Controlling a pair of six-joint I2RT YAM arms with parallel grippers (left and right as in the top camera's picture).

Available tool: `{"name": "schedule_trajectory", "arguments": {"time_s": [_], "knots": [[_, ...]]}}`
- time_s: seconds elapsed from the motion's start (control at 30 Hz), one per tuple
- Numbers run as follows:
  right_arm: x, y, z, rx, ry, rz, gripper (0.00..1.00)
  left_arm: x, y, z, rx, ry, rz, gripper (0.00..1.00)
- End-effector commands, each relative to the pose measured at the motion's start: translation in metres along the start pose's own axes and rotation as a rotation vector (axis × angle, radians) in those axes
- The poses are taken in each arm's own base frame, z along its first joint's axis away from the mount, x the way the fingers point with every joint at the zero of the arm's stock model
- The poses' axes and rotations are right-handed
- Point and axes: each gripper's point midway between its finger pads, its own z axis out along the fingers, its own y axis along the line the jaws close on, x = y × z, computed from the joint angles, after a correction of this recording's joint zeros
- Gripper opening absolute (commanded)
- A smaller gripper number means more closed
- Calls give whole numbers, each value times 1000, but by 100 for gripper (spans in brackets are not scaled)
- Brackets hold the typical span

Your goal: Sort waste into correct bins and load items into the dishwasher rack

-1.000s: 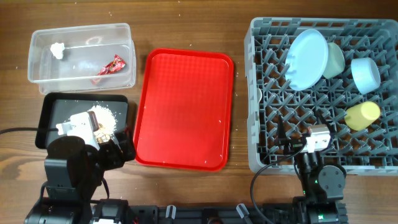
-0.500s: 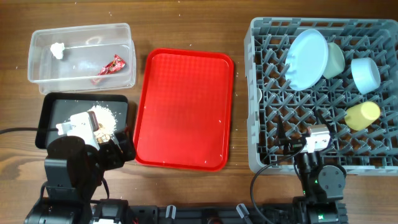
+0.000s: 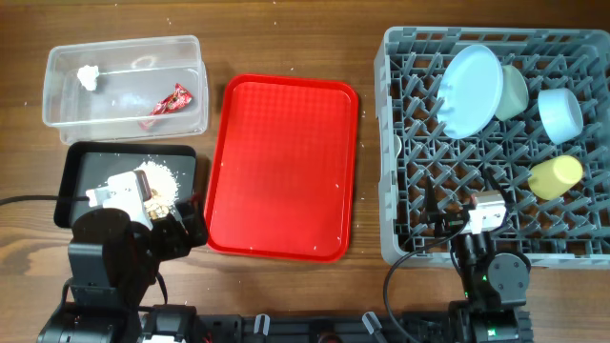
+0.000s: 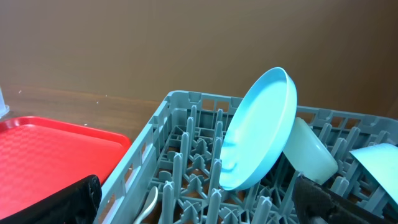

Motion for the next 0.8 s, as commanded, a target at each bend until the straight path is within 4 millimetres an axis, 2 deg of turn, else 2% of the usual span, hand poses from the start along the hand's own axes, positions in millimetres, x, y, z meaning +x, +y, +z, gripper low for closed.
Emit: {"name": "schedule_trajectory", "arguments": {"time_s": [0.0,0.2,0.43,0.6,0.77], "knots": [[-3,2,-1,-14,-14,15,100,1,2,1,-11,-4,-5,100],[-3,2,-1,-15,-14,15,100,15,17,-4,-50,-38,-15,100],[-3,2,0,-14,-13,15,100,30,31,26,-18,-211,-39,100],[-3,2,0,-14,-13,16,100,24,30,51,50,-398,-39,100],[-3,2,0,-15,-13,15,100,12,27,66,113,-575,-30,100]]}}
